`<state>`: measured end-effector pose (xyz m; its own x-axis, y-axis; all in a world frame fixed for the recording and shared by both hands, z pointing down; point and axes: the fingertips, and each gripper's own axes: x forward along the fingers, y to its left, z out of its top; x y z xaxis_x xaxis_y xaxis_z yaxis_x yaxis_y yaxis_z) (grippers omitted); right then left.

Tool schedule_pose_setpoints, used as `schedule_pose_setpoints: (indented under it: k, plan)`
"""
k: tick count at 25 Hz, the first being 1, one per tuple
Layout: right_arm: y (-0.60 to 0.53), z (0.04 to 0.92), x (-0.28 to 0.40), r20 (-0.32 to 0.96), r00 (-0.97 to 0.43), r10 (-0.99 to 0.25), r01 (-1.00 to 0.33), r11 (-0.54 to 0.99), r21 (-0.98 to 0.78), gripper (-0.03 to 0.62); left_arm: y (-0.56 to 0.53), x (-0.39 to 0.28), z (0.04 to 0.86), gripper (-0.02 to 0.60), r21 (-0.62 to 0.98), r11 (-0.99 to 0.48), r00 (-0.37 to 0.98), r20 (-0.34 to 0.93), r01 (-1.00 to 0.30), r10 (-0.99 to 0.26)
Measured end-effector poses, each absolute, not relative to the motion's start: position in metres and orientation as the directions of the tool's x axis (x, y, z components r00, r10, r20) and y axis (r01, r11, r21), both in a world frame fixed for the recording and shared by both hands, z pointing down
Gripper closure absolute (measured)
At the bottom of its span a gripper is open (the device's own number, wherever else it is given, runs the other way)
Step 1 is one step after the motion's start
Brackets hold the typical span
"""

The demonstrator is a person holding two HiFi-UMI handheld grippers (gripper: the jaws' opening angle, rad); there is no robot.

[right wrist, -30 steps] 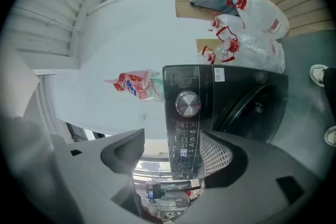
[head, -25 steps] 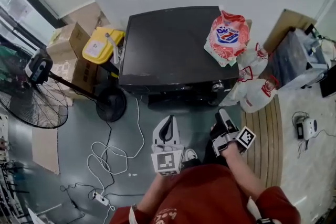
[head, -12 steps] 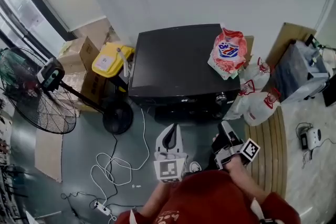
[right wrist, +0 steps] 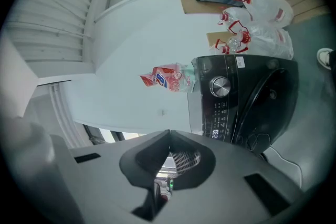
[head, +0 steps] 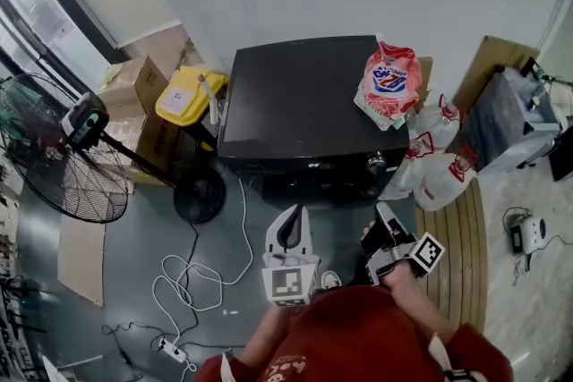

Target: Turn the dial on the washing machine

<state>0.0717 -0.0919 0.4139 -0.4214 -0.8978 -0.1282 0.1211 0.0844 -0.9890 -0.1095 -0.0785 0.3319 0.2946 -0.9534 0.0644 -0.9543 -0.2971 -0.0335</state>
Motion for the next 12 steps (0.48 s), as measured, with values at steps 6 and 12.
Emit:
schedule_pose_setpoints:
  k: [6, 12]
  plan:
    - [-0.098, 0.400, 0.066, -0.127, -0.467, -0.875, -0.002, 0.144, -0.990, 0.588, -0.082, -0.110, 0.327, 0.572, -0.021, -0.289, 0.288, 0.047, -0.957, -0.956]
    - [-0.102, 0.381, 0.054, -0.082, -0.536, -0.840, -0.240, 0.245, -0.939, 0.588, -0.083, -0.115, 0.324, 0.572, -0.008, -0.276, 0.276, 0.034, -0.961, -0.961]
